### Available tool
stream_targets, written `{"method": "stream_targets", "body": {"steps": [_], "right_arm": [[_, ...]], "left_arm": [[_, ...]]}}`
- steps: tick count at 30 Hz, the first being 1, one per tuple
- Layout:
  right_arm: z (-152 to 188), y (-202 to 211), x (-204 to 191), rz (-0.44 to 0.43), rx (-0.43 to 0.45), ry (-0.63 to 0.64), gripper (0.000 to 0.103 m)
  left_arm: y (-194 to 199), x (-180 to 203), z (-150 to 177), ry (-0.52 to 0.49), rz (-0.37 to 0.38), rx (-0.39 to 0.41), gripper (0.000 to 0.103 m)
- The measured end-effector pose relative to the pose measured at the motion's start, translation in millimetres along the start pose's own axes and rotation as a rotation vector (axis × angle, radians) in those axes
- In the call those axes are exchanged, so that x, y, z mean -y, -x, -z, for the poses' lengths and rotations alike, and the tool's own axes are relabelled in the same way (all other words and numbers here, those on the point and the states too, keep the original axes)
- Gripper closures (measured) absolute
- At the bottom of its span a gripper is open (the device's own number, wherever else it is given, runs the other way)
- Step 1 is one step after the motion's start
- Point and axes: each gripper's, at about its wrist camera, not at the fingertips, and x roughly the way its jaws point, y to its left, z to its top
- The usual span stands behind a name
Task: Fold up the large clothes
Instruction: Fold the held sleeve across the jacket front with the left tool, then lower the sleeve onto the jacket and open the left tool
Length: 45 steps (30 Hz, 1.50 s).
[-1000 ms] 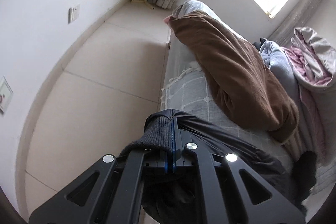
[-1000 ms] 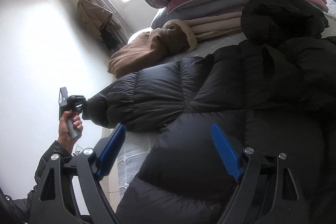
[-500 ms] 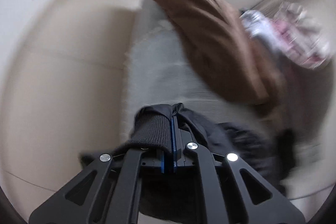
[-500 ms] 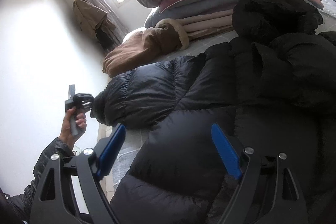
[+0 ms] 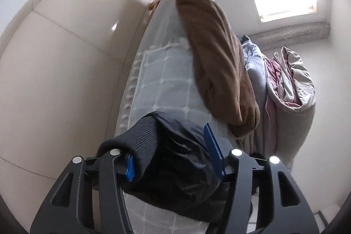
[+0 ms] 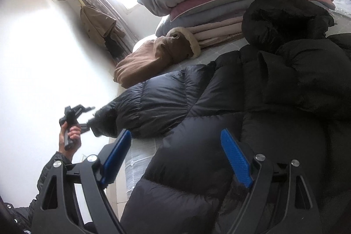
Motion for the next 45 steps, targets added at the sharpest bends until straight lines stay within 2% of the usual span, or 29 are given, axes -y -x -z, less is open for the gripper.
{"method": "stream_targets", "body": {"steps": [4,5,6,8,9,10,11,12,13,16,18,20,21,24,27,29,35,40,43,44,45], "right_arm": [[-1,9,2,-0.001,0.026,-0.003,0.022],[-1,11,3,0.000,0.031,-0.004,0.022],[-1,13,5,0.001,0.033,-0.006,0.022],[-1,14,7,0.001,0.031,-0.013,0.022],[-1,14,7,0.004,0.028,-0.013,0.022],[-1,15,7,0.004,0.028,-0.010,0.022],[0,16,6,0.004,0.030,-0.002,0.022],[0,17,5,0.004,0.034,0.004,0.022],[0,18,5,0.006,0.039,0.009,0.022],[1,15,7,-0.004,0.038,-0.007,0.022],[3,12,8,-0.010,0.031,-0.010,0.022],[6,5,7,-0.021,0.013,-0.016,0.022],[6,3,5,-0.025,0.006,-0.016,0.022],[8,-3,-6,-0.027,-0.012,0.011,0.022],[5,-7,-21,-0.023,-0.017,0.055,0.022],[3,-9,-28,-0.018,-0.020,0.074,0.022],[0,-24,-45,0.000,-0.055,0.128,0.022],[7,-43,-53,0.003,-0.110,0.167,0.022],[11,-47,-51,-0.005,-0.115,0.152,0.022],[11,-49,-49,-0.008,-0.115,0.142,0.022],[12,-49,-47,-0.011,-0.115,0.132,0.022]], "left_arm": [[22,-21,15,-0.009,-0.023,0.077,0.052],[22,-27,21,-0.006,-0.002,0.086,0.052],[23,-41,25,0.028,0.066,0.081,0.049],[19,-70,20,0.148,0.138,0.070,0.043],[15,-79,16,0.165,0.081,0.055,0.042],[10,-74,14,0.095,-0.076,0.030,0.042],[3,-68,12,0.025,-0.150,-0.004,0.042],[2,-60,12,-0.029,-0.127,-0.035,0.042],[8,-56,13,-0.023,-0.078,-0.024,0.042],[31,-60,19,0.014,0.021,0.051,0.038],[31,-80,30,0.081,0.076,0.052,0.020],[20,-108,46,0.157,0.144,0.021,0.016],[6,-129,57,0.228,0.186,-0.007,0.013],[-33,-167,74,0.372,0.274,-0.055,0.013],[-70,-182,91,0.425,0.309,-0.104,0.013],[-97,-189,95,0.453,0.374,-0.122,0.013],[-143,-198,92,0.480,0.472,-0.128,0.013],[-152,-192,78,0.438,0.553,-0.084,0.013],[-154,-179,77,0.383,0.603,-0.120,0.032],[-154,-173,78,0.354,0.598,-0.135,0.049],[-152,-164,79,0.302,0.553,-0.142,0.079]]}}
